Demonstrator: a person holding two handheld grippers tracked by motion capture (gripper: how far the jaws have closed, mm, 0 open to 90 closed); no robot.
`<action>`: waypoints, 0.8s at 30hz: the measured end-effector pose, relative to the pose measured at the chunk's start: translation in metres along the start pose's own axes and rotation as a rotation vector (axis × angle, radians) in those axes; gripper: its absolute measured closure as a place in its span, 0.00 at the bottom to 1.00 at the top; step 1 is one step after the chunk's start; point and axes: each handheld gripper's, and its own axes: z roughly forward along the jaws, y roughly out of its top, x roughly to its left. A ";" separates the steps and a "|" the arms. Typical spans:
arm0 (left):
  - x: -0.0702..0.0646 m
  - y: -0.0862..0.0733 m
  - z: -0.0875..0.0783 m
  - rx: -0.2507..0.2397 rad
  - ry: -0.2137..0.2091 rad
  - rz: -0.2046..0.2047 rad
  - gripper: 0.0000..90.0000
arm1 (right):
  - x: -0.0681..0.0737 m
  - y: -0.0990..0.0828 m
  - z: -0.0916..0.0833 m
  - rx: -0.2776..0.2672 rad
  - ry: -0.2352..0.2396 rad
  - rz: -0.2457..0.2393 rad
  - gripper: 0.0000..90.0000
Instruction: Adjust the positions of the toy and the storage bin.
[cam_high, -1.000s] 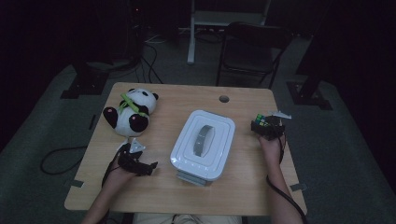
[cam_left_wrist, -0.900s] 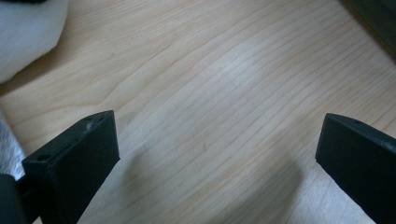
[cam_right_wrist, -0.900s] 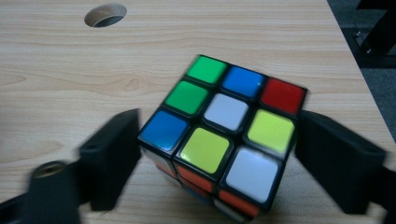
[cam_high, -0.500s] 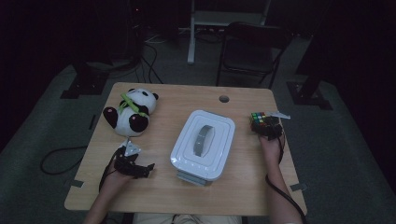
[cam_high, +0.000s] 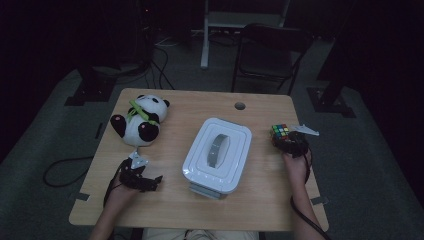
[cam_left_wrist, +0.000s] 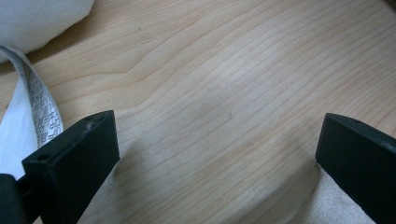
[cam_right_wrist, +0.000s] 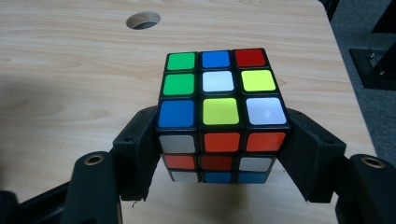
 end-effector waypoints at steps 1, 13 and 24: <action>0.000 -0.001 0.000 0.005 0.005 0.001 0.00 | 0.000 -0.002 -0.005 -0.006 0.001 -0.005 0.37; 0.006 -0.003 -0.002 0.014 0.003 -0.012 0.00 | 0.003 -0.029 -0.051 -0.012 0.027 -0.021 0.37; 0.007 -0.003 -0.001 0.023 0.009 -0.038 0.00 | 0.006 -0.057 -0.090 0.010 0.023 -0.055 0.37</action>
